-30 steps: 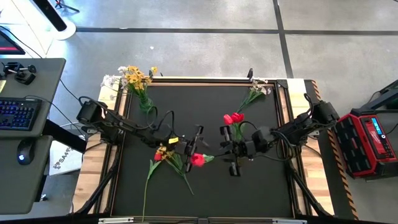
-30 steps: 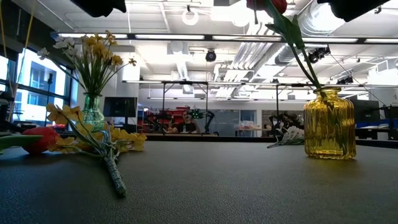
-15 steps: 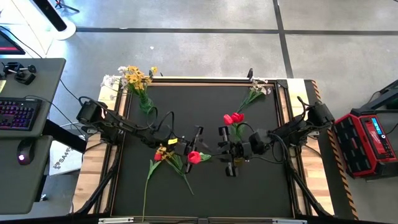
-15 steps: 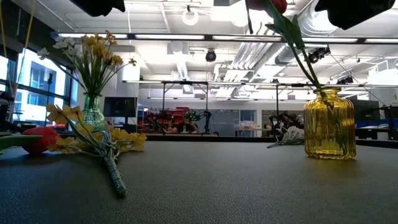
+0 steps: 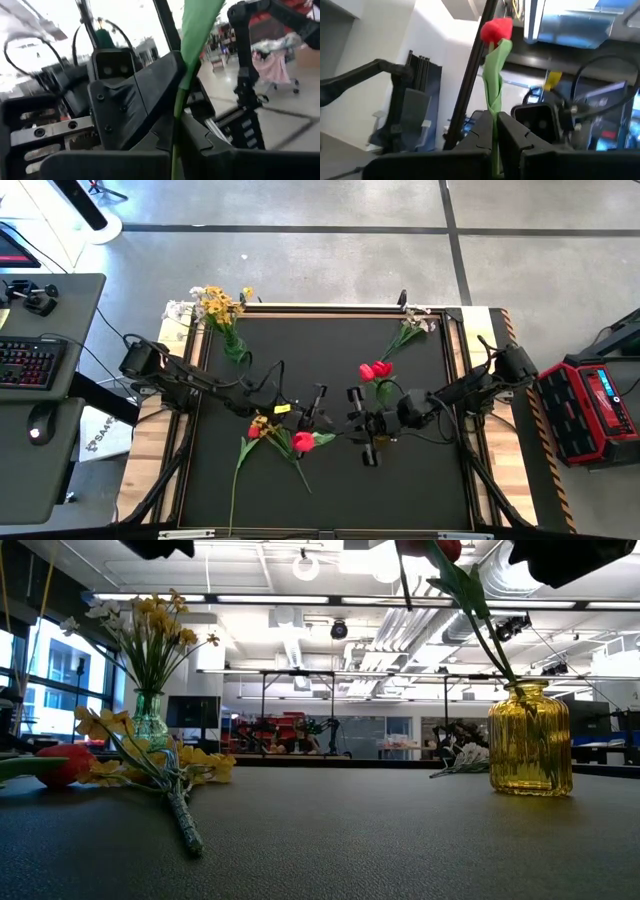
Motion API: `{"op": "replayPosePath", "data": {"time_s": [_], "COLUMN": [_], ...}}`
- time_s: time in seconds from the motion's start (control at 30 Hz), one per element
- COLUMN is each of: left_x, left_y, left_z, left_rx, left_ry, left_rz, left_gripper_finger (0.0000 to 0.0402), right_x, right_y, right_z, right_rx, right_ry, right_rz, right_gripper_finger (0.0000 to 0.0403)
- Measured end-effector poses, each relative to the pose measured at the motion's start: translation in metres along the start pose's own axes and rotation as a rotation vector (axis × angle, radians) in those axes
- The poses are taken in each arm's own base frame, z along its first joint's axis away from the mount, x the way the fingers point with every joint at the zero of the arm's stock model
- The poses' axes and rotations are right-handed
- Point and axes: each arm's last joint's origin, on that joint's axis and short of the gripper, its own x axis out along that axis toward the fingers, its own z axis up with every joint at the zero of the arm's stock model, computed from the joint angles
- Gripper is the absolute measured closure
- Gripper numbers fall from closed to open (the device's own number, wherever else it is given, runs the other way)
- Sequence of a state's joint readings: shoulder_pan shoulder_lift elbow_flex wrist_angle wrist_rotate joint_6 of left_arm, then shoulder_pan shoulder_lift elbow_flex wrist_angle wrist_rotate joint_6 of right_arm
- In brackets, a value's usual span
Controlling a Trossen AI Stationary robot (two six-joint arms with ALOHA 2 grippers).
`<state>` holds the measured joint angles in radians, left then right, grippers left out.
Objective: Sort flowers into vase by color
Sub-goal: Put the top red flower into the yellow flower vase
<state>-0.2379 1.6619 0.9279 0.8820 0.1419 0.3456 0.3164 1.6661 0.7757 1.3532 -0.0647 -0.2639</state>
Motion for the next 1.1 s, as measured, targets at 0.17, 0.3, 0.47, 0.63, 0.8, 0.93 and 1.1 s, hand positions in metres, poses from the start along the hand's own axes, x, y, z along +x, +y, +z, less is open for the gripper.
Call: {"op": "replayPosePath", "data": {"time_s": [0.17, 0.3, 0.47, 0.63, 0.8, 0.93, 1.1], "left_x": [-0.006, -0.013, -0.017, -0.020, -0.022, -0.023, -0.023], "left_y": [0.001, 0.004, 0.004, 0.003, 0.002, 0.002, 0.001], "left_z": [0.004, 0.006, 0.003, -0.003, -0.009, -0.009, -0.009], "left_rx": [-0.003, 0.017, 0.030, 0.044, 0.057, 0.056, 0.056], "left_ry": [0.128, 0.247, 0.359, 0.442, 0.516, 0.525, 0.527], "left_rz": [0.063, 0.142, 0.209, 0.244, 0.266, 0.263, 0.260], "left_gripper_finger": [0.0401, 0.0401, 0.0401, 0.0401, 0.0401, 0.0401, 0.0401], "right_x": [-0.001, -0.005, -0.004, 0.010, 0.021, 0.025, 0.024], "right_y": [0.001, 0.009, 0.017, 0.019, 0.014, 0.011, 0.012], "right_z": [0.002, 0.010, 0.022, 0.025, 0.035, 0.039, 0.037], "right_rx": [0.048, -0.016, -0.081, -0.102, -0.071, -0.013, -0.002], "right_ry": [0.167, 0.327, 0.476, 0.623, 0.749, 0.789, 0.795], "right_rz": [-0.110, -0.239, -0.380, -0.376, -0.430, -0.462, -0.466], "right_gripper_finger": [0.0365, 0.0294, 0.0207, 0.0180, 0.0205, 0.0254, 0.0344]}}
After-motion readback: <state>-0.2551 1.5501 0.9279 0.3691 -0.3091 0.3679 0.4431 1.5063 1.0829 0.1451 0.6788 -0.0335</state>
